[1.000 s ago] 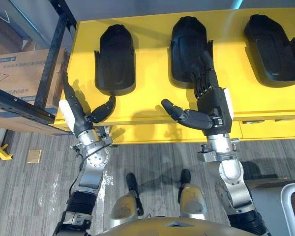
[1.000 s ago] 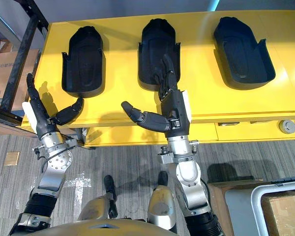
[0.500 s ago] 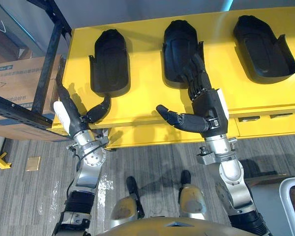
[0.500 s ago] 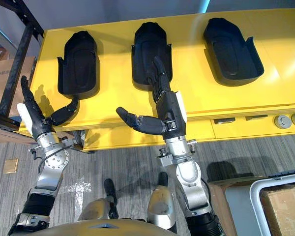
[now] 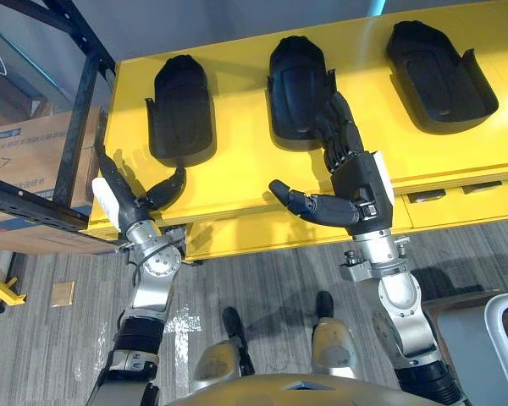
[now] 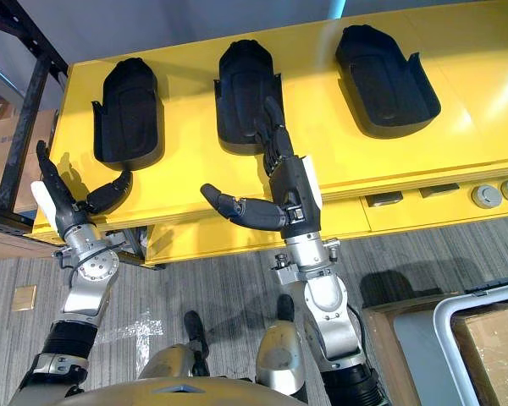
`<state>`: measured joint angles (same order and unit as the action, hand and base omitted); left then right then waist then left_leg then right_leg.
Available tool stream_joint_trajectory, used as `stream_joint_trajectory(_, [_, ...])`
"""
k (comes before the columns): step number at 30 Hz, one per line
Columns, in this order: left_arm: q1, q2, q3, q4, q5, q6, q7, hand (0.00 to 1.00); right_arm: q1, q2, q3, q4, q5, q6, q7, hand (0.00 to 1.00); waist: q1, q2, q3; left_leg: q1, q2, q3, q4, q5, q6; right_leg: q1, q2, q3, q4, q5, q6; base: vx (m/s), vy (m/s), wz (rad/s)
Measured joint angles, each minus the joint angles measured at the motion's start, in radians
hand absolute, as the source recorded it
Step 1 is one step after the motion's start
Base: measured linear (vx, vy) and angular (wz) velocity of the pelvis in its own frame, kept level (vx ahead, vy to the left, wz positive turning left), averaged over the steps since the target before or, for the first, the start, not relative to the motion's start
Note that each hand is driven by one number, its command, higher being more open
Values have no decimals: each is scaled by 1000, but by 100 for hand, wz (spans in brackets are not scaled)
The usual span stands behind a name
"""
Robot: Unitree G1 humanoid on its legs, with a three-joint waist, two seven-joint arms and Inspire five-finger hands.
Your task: Walk over and take three plastic housings, then place them on the shelf
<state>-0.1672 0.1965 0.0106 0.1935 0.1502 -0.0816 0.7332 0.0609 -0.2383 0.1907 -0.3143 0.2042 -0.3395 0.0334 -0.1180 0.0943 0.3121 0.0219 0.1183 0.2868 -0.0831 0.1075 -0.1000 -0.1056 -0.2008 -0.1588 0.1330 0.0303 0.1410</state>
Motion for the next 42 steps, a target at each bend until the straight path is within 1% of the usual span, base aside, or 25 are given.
stream_joint_trajectory(4, [0,0,4,0,-1,16,0,100,2,0,-5,-15,0,0,0,100,0,2,-1,3,0,0,0,0,0,6,1,0,-7,5,0,0,0,0])
stream_joint_trajectory(9, [0,-1,8,0,-30,18,-1,100,5,1,-7,-18,0,0,8,100,0,7,-5,8,0,1,0,0,0,20,2,-2,-26,16,1,0,0,0])
stream_joint_trajectory(12, [13,-6,8,-11,-30,17,-19,100,20,6,-7,-18,0,0,9,100,2,16,-14,23,0,-2,-1,-4,1,49,3,-8,-49,20,5,6,3,1])
stream_joint_trajectory(15, [99,-41,-1,-151,-24,13,-59,100,73,18,-7,-23,-3,-2,4,100,4,24,-43,33,0,-11,-2,-12,-1,81,4,-25,-77,22,8,37,5,11])
stream_joint_trajectory(16, [127,-45,-12,-190,-23,-1,-65,100,86,21,-6,-23,-7,-2,-1,100,5,25,-51,38,1,-15,-2,-15,-2,94,4,-32,-85,22,9,62,0,14])
stream_joint_trajectory(17, [177,-50,-24,-254,-23,-33,-79,100,95,25,-5,-23,-43,-3,-17,100,7,27,-68,39,1,-21,-2,-18,-2,102,5,-39,-88,22,9,50,-3,14])
stream_joint_trajectory(19, [213,-65,-34,-306,-22,-69,-93,100,99,33,-8,-23,-71,-6,-46,100,10,26,-83,42,1,-34,-2,-19,-3,120,4,-56,-98,22,9,44,-4,20])
stream_joint_trajectory(20, [240,-83,-40,-342,-22,-104,-108,100,106,44,-14,-23,-83,-10,-73,100,18,24,-96,47,2,-42,-2,-19,-3,129,5,-65,-102,22,8,40,-5,19])
stream_joint_trajectory(21, [265,-92,-46,-373,-22,-143,-129,100,110,47,-21,-23,-82,-14,-97,100,33,22,-99,57,3,-43,-2,-21,-5,145,6,-68,-106,21,8,13,-4,14])
stream_joint_trajectory(23, [308,-102,-52,-411,-25,-186,-172,100,123,57,-38,-23,-80,-15,-120,100,36,20,-116,58,3,-57,-5,-23,-5,166,6,-88,-120,21,8,-11,-4,19])
stream_joint_trajectory(24, [352,-104,-52,-447,-39,-226,-211,100,127,64,-52,-21,-78,-15,-130,100,41,17,-128,60,4,-61,-5,-23,-5,173,6,-94,-121,20,8,-11,-2,22])
stream_joint_trajectory(25, [379,-104,-51,-470,-49,-252,-246,100,128,75,-66,-21,-73,-18,-129,100,44,15,-132,63,4,-65,-5,-24,-5,181,7,-100,-124,20,8,-15,0,19])
stream_joint_trajectory(27, [413,-104,-53,-489,-112,-305,-346,100,131,83,-91,-13,-5,-27,-116,100,61,10,-155,69,6,-76,-6,-27,-7,200,9,-111,-134,20,8,-25,1,13])
stream_joint_trajectory(29, [424,-104,-53,-498,-168,-318,-403,100,130,89,-97,-4,45,-31,-88,100,69,4,-167,73,8,-80,-6,-27,-7,207,11,-115,-136,19,8,-20,-2,5])
stream_joint_trajectory(30, [429,-104,-53,-503,-194,-324,-423,100,130,89,-95,-2,47,-32,-84,100,72,2,-170,73,9,-83,-6,-26,-7,209,12,-119,-137,19,8,-25,-4,6])
stream_joint_trajectory(32, [454,-104,-53,-518,-276,-334,-506,100,130,89,-72,9,47,-32,-79,100,72,-9,-186,72,10,-90,-6,-24,-8,212,13,-126,-139,17,6,-18,-5,8])
stream_joint_trajectory(33, [455,-104,-55,-518,-295,-334,-527,100,128,89,-65,18,47,-32,-79,100,73,-12,-190,71,10,-93,-6,-23,-8,214,13,-130,-139,17,5,-5,-8,11])
stream_joint_trajectory(35, [455,-103,-74,-518,-339,-334,-584,100,117,89,-36,70,47,-32,-77,100,87,-27,-205,65,12,-103,-6,-19,-10,215,15,-140,-138,16,4,-8,-9,12])
stream_joint_trajectory(36, [456,-103,-81,-518,-345,-334,-597,100,116,89,-27,83,50,-31,-73,100,91,-29,-206,64,12,-105,-6,-18,-10,215,16,-142,-138,16,4,-11,-7,15])
stream_joint_trajectory(38, [461,-102,-95,-518,-386,-334,-651,100,94,89,12,139,58,-23,-63,100,95,-38,-211,53,12,-124,-6,-13,-10,215,16,-159,-138,15,2,-11,-11,19])
stream_joint_trajectory(39, [463,-102,-95,-518,-391,-334,-660,100,82,89,24,156,57,-21,-63,100,95,-39,-212,51,12,-127,-7,-12,-10,215,16,-161,-137,15,1,-14,-14,16])
stream_joint_trajectory(42, [462,-97,-114,-518,-411,-333,-686,100,32,88,58,211,57,-16,-68,100,114,-40,-212,43,14,-138,-7,-7,-11,213,18,-170,-136,14,0,-14,-10,11])
